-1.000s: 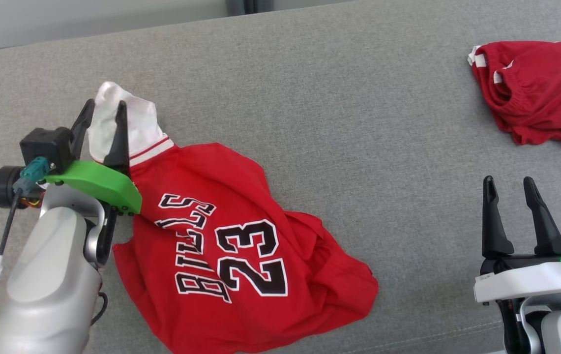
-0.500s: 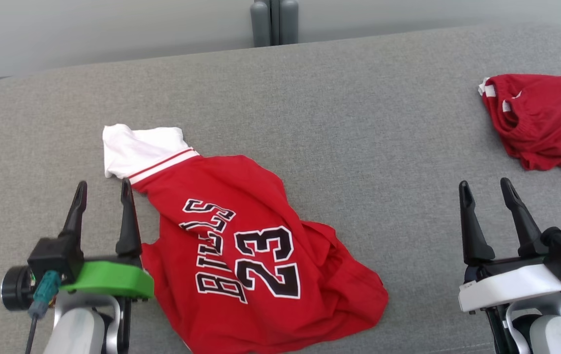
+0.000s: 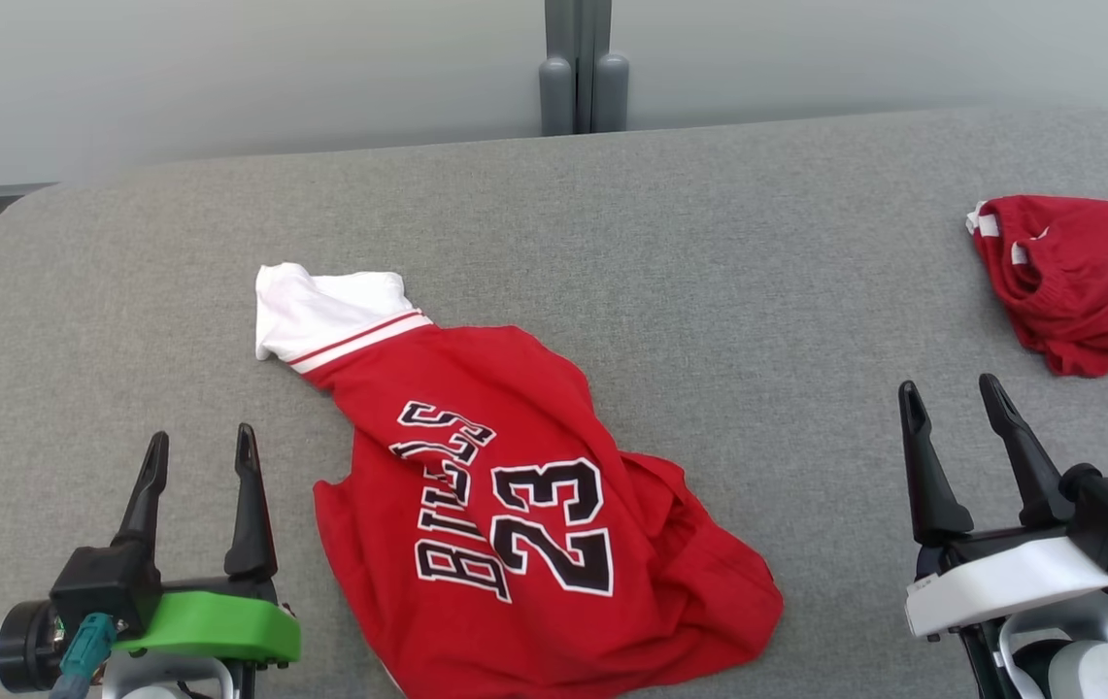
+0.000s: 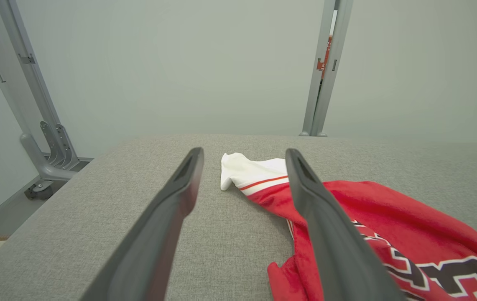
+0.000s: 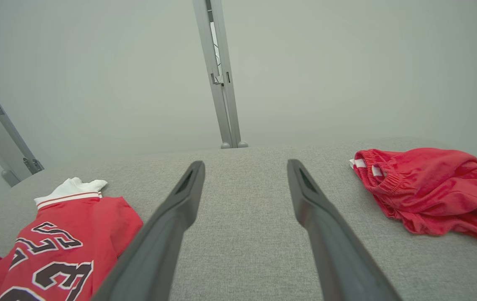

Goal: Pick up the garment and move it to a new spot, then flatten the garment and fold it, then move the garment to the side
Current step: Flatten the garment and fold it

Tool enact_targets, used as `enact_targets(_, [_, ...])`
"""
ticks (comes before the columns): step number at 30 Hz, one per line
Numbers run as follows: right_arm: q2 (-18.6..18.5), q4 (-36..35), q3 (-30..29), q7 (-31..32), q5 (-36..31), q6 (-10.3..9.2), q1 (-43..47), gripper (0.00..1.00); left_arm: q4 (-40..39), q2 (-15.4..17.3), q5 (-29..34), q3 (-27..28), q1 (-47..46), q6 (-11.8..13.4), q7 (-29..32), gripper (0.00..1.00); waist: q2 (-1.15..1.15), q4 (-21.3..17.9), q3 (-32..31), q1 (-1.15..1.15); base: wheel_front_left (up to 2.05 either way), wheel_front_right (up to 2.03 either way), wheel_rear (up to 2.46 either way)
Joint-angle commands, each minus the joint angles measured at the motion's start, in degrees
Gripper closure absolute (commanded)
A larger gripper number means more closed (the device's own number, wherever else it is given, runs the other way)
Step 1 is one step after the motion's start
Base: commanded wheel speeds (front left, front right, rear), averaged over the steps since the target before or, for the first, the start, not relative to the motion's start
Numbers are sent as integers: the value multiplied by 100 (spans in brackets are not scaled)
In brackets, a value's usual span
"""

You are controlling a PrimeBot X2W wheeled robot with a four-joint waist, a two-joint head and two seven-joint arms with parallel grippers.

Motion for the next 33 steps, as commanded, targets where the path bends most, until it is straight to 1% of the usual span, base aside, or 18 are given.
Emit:
enact_targets(1, [-29,13,-17,27,29,-7,58,0,-23,52,-1,-17,86,27,20,0,0,-13,-13,0,0,0,0])
enact_targets(7, [-20,115,15,68,28,-7,100,0,-22,65,24,-70,-3,25,42,0,0,1,15,0,0,0,0])
enact_targets(11, [-39,307,280,178,66,-7,112,0,-42,50,38,-99,-144,9,29,0,0,61,141,0,0,0,0])
enact_targets(15, [-117,723,862,279,179,-7,5,0,-57,-5,70,-157,-298,-23,0,0,0,181,355,0,0,0,0])
enact_targets(18, [-157,1119,1289,236,298,-7,-235,0,-35,-71,37,-187,-421,-54,-26,0,0,291,517,0,0,0,0])
enact_targets(25, [-189,2138,1763,122,479,-7,-906,0,86,-201,88,-245,-739,-172,-59,0,0,576,840,0,0,0,0])
enact_targets(26, [-189,2288,1772,99,500,-7,-1022,13,104,-226,96,-245,-781,-175,-65,0,0,612,871,0,0,0,0])
enact_targets(27, [-187,2392,1795,90,521,-7,-1099,54,117,-243,108,-247,-805,-189,-70,0,0,645,895,0,0,0,0])
enact_targets(28, [-190,2494,1807,72,531,-7,-1192,100,140,-264,117,-248,-831,-206,-74,0,0,674,916,0,0,0,0])
enact_targets(30, [-236,2597,1772,-14,575,-7,-1330,100,164,-315,118,-242,-879,-226,-67,0,0,715,938,0,0,0,0])
enact_targets(33, [-350,2569,1662,-163,632,-7,-1470,100,131,-376,165,-192,-919,-258,-69,0,0,734,952,0,0,0,0])
